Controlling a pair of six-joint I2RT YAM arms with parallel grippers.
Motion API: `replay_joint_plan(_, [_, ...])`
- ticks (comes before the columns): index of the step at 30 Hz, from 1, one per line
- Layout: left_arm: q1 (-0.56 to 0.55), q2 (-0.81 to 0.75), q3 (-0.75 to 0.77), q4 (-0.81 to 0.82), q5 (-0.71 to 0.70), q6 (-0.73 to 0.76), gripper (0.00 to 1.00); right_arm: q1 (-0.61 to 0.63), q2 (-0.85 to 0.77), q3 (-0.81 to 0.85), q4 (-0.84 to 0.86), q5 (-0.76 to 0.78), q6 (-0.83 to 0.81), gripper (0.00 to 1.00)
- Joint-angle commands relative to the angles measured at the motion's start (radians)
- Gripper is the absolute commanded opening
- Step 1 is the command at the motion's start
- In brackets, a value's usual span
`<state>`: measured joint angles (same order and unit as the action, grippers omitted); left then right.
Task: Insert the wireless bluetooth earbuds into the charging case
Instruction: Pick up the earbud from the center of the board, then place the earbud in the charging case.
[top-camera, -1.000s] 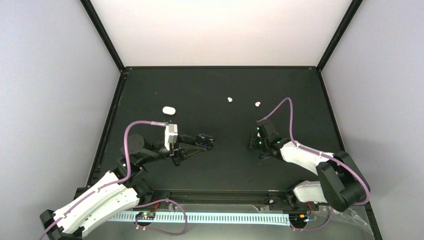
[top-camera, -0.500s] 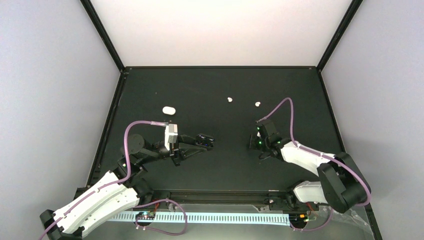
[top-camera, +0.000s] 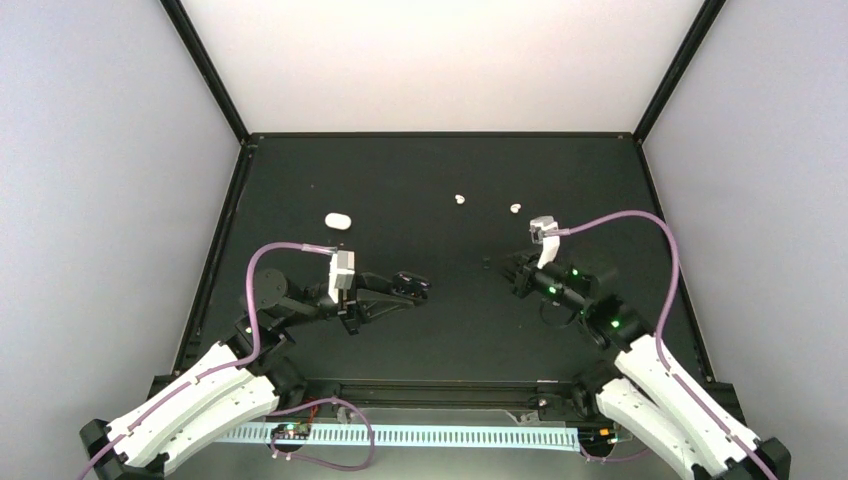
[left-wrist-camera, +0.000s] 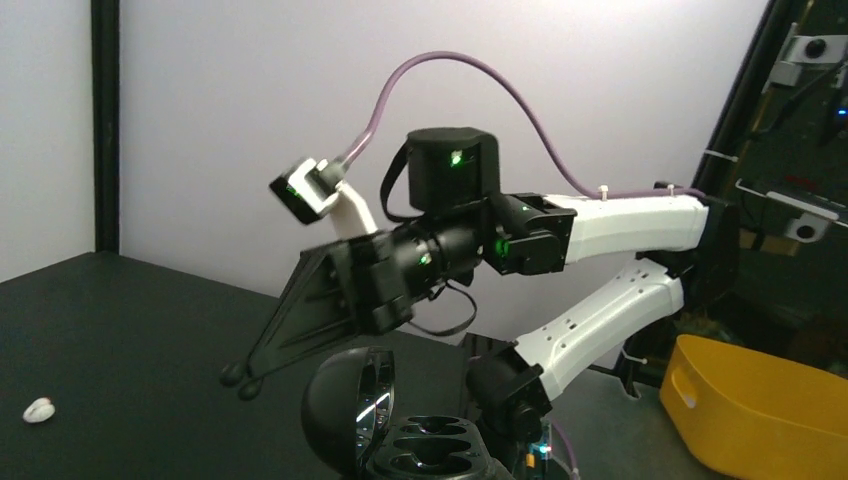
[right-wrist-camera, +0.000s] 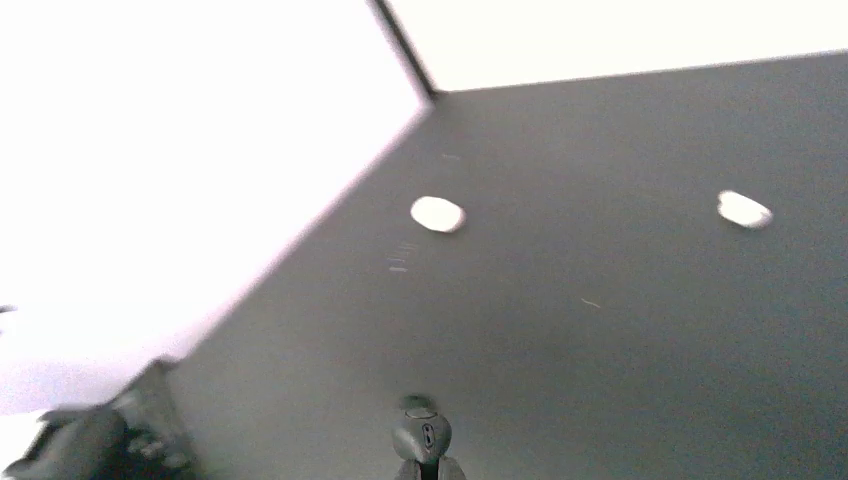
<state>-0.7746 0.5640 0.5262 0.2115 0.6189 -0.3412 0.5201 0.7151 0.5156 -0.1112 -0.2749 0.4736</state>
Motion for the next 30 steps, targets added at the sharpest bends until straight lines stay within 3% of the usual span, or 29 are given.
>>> replay_joint_plan(1, [-0.006,-0.002,0.002,0.063,0.072,-0.013,0.01,0.0,-0.092,0.037,0.127,-0.413,-0.061,0.01])
replay_joint_plan(6, [-0.006,-0.015,-0.005,0.087,0.094,-0.021,0.02,0.0,-0.104,0.1,0.116,-0.603,-0.05,0.01])
replay_joint_plan(12, [-0.006,-0.006,-0.005,0.096,0.119,-0.024,0.02,0.014,-0.098,0.216,-0.047,-0.603,-0.163,0.01])
replay_joint_plan(14, [-0.006,-0.009,-0.002,0.085,0.124,-0.013,0.02,0.042,-0.073,0.312,-0.181,-0.537,-0.264,0.01])
replay_joint_plan(16, [-0.006,-0.016,0.003,0.06,0.122,0.009,0.01,0.124,-0.042,0.432,-0.358,-0.416,-0.382,0.01])
replay_joint_plan(23, [-0.008,-0.028,0.007,0.049,0.116,0.041,0.01,0.422,0.099,0.791,-0.729,-0.062,-0.616,0.01])
replay_joint_plan(27, [-0.008,-0.031,0.031,0.009,0.117,0.075,0.02,0.528,0.192,0.908,-0.865,0.002,-0.67,0.01])
replay_joint_plan(30, [-0.008,-0.025,0.048,-0.011,0.127,0.094,0.02,0.6,0.223,0.914,-0.877,0.056,-0.693,0.01])
